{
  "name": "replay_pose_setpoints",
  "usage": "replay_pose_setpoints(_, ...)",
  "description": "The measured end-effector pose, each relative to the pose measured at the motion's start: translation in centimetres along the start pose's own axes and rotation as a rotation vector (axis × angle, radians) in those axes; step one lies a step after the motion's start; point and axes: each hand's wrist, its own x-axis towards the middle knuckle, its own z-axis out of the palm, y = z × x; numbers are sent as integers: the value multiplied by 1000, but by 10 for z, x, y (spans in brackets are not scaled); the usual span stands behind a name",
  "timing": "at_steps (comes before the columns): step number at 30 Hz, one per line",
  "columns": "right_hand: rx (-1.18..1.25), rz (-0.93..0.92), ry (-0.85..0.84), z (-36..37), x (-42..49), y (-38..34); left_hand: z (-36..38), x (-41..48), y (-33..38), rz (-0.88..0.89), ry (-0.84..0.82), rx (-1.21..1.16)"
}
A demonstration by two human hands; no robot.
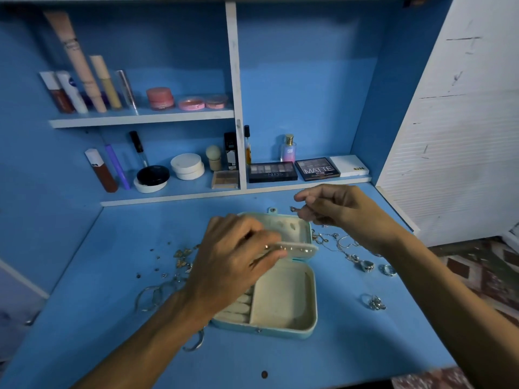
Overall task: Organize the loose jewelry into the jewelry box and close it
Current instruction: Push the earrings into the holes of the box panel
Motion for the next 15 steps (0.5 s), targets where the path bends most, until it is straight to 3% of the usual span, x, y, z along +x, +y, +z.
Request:
replay_pose_setpoints(4,-295,-11,40,1,3,20,-5,-19,5,128,39,101)
replay_pose_setpoints(11,-618,-27,128,7,14,41,-3,-37,3,166,12,56)
replay_pose_setpoints(15,-720,-69,41,11,17,43,0,-38,0,172,-27,-22)
